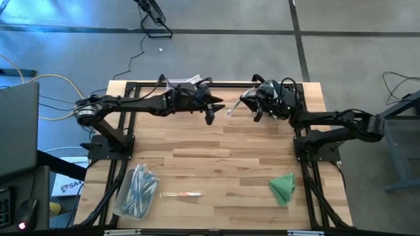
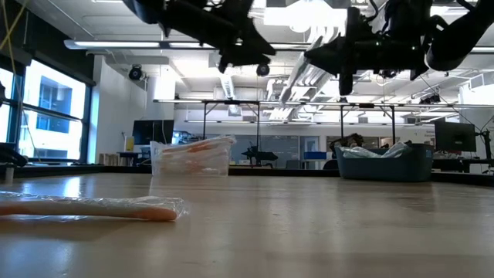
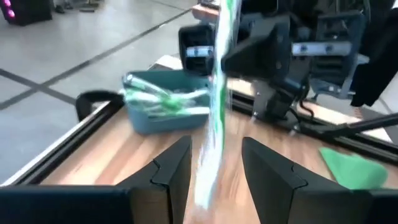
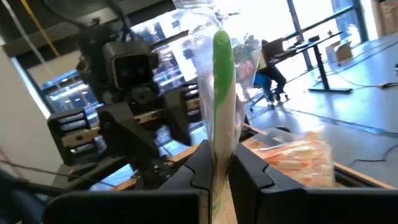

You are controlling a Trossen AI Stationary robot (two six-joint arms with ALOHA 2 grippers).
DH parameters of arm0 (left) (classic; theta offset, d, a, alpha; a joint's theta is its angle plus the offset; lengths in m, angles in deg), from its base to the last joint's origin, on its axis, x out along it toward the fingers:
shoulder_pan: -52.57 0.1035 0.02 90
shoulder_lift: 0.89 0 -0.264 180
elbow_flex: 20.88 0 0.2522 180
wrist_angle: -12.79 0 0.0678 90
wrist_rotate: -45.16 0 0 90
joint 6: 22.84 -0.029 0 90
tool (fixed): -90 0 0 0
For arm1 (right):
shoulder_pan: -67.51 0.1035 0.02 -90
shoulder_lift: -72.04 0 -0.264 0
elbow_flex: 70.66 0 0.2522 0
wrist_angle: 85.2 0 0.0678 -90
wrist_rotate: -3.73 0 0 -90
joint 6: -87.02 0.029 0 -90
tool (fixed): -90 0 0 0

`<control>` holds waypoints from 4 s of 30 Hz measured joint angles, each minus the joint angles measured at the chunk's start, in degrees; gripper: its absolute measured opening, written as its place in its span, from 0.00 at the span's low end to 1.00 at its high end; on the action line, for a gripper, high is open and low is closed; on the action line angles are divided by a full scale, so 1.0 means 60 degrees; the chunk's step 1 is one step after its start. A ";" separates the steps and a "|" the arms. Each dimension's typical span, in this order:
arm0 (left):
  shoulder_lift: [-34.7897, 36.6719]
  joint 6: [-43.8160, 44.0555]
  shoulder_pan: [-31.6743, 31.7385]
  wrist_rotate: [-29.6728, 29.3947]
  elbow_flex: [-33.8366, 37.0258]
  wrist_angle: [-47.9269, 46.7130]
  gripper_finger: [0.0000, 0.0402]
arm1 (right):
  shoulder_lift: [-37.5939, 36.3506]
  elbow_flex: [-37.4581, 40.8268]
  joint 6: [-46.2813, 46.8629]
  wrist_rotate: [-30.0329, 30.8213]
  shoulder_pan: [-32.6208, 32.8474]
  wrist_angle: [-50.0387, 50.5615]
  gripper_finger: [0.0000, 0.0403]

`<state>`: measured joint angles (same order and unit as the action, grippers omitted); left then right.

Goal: Pick & Place Toothbrushes
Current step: Put the green toothbrush into the blue bin, then put the orange toothbrush into the transparent bin

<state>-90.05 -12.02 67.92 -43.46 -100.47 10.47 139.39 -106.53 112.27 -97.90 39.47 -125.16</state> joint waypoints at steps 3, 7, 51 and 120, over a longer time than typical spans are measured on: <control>0.0592 0.0063 0.0003 -0.0062 0.0710 0.0583 0.35 | -0.0011 0.0000 0.0046 0.0127 -0.0155 0.0026 0.05; 0.1432 0.0242 0.0000 -0.0226 0.1788 0.1623 0.35 | -0.0168 0.0000 0.0085 0.0219 -0.0381 0.0204 0.05; 0.2830 0.0753 0.0004 -0.0851 0.3243 0.1651 0.35 | -0.0732 -0.4411 0.0009 0.7854 -0.0598 1.5660 0.05; 0.2825 0.0765 0.0000 -0.0841 0.3232 0.1574 0.35 | 0.0219 -0.4412 0.0579 0.5778 -0.1015 1.5776 0.43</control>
<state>-73.10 -7.43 67.92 -48.50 -81.07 19.92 140.71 -133.00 115.75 -63.24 33.38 -30.51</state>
